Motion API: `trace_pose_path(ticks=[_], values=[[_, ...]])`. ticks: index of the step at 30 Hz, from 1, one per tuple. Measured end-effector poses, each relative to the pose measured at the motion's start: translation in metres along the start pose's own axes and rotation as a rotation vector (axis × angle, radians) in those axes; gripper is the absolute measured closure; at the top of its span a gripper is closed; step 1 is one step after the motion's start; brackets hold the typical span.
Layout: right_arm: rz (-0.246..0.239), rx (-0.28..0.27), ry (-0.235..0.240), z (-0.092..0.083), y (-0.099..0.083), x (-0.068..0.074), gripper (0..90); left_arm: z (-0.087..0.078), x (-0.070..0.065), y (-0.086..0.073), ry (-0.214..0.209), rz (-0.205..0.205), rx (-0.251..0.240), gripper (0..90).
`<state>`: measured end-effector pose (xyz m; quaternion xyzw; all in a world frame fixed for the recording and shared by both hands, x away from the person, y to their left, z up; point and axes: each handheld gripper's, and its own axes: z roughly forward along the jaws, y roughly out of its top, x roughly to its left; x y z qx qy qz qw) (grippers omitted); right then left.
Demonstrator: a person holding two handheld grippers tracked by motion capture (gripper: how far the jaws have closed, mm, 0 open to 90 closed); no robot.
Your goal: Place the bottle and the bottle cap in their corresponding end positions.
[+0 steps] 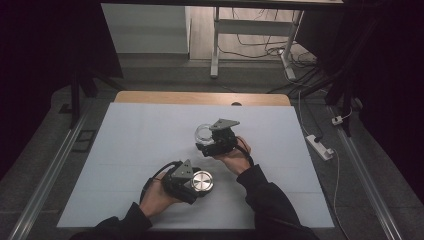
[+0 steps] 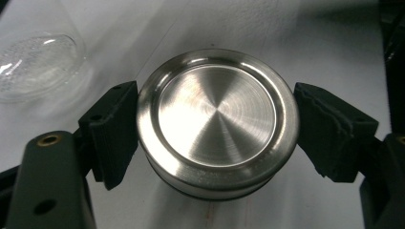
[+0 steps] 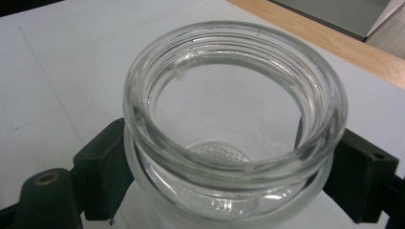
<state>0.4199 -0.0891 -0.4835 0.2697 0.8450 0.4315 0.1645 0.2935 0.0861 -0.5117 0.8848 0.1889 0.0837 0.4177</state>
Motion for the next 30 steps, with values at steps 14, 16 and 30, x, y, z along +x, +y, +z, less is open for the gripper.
trace_pose_path(ticks=[14, 16, 30], values=[[-0.001, -0.002, -0.027, 0.019, 0.002, -0.007, 15.2, 0.020, 0.007, -0.008, 0.016, 0.004, 0.042, 20.5], [-0.004, -0.001, -0.032, 0.021, 0.001, -0.008, 15.2, 0.022, 0.008, -0.009, 0.018, -0.001, 0.045, 20.5], [-0.002, 0.013, -0.028, 0.029, -0.005, -0.010, 15.1, 0.031, 0.011, -0.013, -0.004, -0.018, 0.089, 20.3]])
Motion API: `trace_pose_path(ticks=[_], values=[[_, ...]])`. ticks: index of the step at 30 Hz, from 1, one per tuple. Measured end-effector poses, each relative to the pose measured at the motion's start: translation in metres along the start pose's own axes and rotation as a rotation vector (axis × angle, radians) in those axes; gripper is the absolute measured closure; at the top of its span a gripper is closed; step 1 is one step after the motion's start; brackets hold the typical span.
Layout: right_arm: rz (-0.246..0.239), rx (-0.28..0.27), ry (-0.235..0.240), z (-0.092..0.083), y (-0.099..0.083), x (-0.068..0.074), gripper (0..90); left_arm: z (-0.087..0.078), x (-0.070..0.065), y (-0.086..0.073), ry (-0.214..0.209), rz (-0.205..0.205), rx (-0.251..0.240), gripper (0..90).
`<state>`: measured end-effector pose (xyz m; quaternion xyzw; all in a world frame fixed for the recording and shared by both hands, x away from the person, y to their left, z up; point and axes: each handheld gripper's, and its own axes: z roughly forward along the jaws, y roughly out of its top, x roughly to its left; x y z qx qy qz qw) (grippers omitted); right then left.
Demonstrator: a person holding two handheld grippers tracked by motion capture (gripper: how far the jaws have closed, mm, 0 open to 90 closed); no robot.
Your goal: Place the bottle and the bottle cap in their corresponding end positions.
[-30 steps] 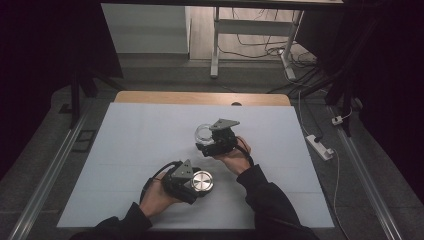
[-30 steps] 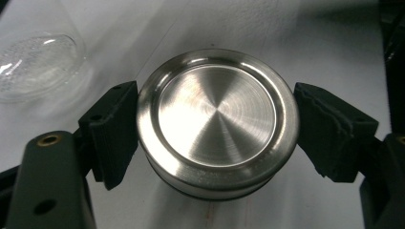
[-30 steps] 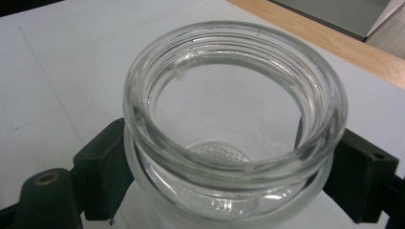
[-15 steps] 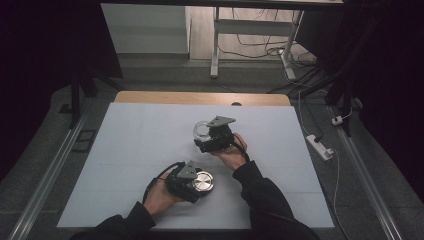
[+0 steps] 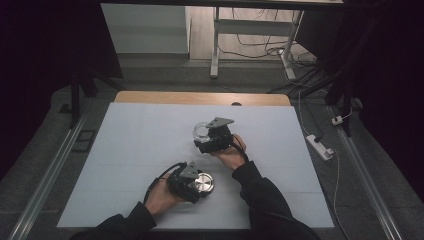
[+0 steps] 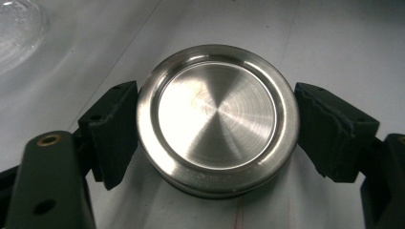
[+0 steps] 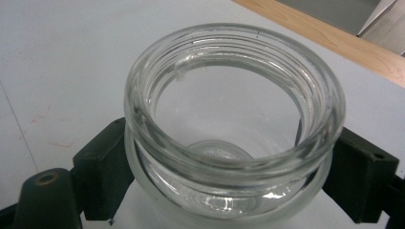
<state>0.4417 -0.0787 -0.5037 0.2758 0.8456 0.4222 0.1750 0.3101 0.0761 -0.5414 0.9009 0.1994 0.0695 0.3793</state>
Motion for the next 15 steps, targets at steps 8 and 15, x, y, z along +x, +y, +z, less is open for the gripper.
trace_pose_path(ticks=[8, 15], values=[[0.032, 0.013, 0.011, -0.0003, -0.0005, -0.0030, 14.7, 0.0024, -0.0003, 0.0002, -0.001, 0.010, 0.043, 17.5], [0.045, 0.031, 0.034, -0.0015, 0.0004, -0.0038, 10.3, 0.0022, 0.0008, 0.0002, -0.008, 0.002, 0.044, 9.0]])
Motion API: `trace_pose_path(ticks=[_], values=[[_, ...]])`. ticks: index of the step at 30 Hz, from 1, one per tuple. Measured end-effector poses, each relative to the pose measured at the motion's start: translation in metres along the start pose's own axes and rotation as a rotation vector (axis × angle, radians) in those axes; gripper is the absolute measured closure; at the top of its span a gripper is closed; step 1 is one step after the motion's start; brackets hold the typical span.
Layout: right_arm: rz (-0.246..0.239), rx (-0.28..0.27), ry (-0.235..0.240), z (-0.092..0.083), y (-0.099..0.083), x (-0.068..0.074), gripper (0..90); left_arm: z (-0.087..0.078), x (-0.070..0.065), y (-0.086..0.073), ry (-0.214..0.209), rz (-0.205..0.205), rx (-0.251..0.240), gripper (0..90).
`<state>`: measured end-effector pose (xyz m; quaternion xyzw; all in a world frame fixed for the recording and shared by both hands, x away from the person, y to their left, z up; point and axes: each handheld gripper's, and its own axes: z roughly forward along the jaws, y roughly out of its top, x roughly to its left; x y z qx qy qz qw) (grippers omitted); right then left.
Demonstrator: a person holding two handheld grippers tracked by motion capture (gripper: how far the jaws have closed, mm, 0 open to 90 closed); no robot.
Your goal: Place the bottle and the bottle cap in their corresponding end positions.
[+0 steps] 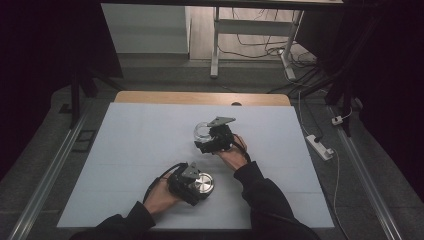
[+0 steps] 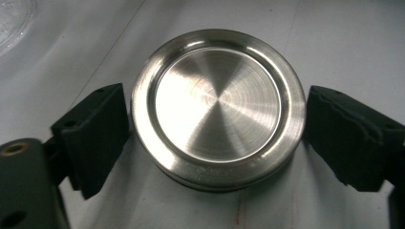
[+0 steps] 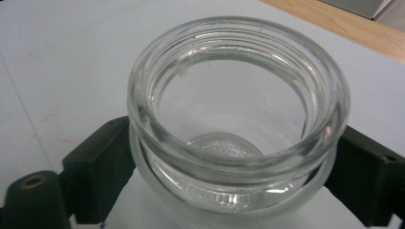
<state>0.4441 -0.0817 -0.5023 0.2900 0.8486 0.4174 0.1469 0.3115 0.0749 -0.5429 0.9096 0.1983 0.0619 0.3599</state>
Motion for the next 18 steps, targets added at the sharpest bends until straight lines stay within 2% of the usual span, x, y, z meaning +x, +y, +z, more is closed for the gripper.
trace_pose_path(ticks=[10, 18], values=[[-0.018, 0.009, 0.003, -0.005, 0.001, 0.003, 2.1, -0.005, 0.002, -0.003, -0.007, -0.019, -0.028, 2.3], [0.001, 0.013, 0.012, -0.015, 0.002, 0.002, 0.0, -0.019, 0.005, -0.005, -0.024, -0.081, -0.066, 0.3]])
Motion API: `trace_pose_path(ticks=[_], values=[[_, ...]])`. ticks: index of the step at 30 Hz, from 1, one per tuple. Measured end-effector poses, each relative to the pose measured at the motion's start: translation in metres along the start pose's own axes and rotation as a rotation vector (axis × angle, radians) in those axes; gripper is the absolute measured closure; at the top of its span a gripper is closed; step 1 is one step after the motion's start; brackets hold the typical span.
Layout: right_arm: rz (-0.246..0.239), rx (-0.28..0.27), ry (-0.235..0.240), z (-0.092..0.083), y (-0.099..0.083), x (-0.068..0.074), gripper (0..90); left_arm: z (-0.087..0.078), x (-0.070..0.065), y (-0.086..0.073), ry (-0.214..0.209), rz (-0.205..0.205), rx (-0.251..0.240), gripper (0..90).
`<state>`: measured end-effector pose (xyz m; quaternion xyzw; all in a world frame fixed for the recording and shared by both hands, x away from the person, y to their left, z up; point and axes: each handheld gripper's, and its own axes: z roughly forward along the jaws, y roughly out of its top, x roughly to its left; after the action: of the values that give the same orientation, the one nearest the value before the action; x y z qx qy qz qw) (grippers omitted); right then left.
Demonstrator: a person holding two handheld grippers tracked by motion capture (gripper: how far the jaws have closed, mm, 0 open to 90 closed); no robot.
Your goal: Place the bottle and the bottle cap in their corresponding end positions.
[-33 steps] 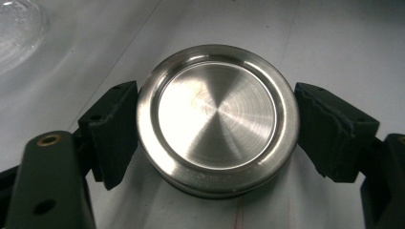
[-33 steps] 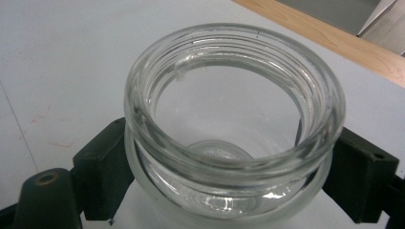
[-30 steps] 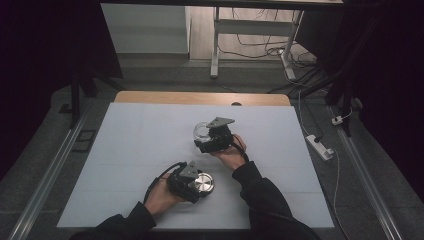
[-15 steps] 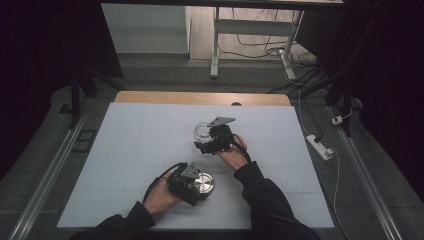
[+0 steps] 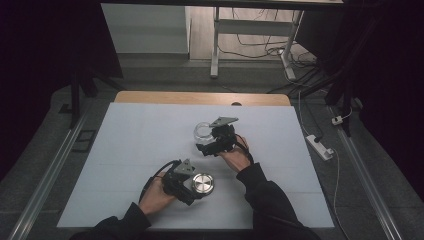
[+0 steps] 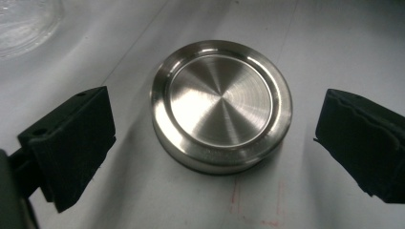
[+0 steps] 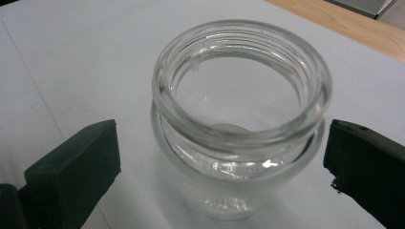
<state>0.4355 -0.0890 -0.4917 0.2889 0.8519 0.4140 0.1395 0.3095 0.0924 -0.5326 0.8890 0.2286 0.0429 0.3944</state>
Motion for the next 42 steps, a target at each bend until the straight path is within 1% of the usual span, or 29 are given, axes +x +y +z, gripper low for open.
trace_pose_path(ticks=[2, 6, 10, 14, 17, 22, 25, 29, 34, 42], values=[[0.004, -0.003, 0.009, -0.005, -0.001, 0.000, 0.0, -0.004, 0.001, -0.001, -0.009, -0.017, -0.008, 0.0], [0.000, -0.007, 0.014, -0.009, -0.003, 0.001, 0.0, -0.011, 0.003, -0.003, -0.025, -0.048, -0.011, 0.0], [0.000, -0.010, 0.012, -0.013, -0.008, 0.004, 0.0, -0.017, 0.003, -0.005, -0.020, -0.060, -0.012, 0.0], [-0.006, -0.017, 0.015, -0.018, -0.011, 0.007, 0.0, -0.023, 0.004, -0.006, -0.018, -0.067, -0.022, 0.0], [-0.004, -0.017, 0.025, -0.023, -0.013, 0.009, 0.0, -0.029, 0.005, -0.008, -0.016, -0.075, -0.025, 0.0], [0.001, -0.018, 0.043, -0.028, -0.017, 0.010, 0.0, -0.034, 0.005, -0.012, -0.006, -0.080, -0.022, 0.0], [-0.006, -0.016, 0.040, -0.030, -0.021, 0.013, 0.0, -0.037, 0.004, -0.014, 0.003, -0.077, -0.019, 0.0], [-0.003, -0.014, 0.045, -0.034, -0.023, 0.015, 0.0, -0.044, 0.004, -0.017, 0.017, -0.079, -0.022, 0.0], [0.011, -0.005, 0.073, -0.041, -0.027, 0.017, 0.0, -0.052, 0.005, -0.022, 0.033, -0.095, -0.031, 0.0], [-0.004, 0.006, 0.093, -0.052, -0.035, 0.026, 0.0, -0.065, 0.006, -0.031, 0.057, -0.116, -0.037, 0.0]])
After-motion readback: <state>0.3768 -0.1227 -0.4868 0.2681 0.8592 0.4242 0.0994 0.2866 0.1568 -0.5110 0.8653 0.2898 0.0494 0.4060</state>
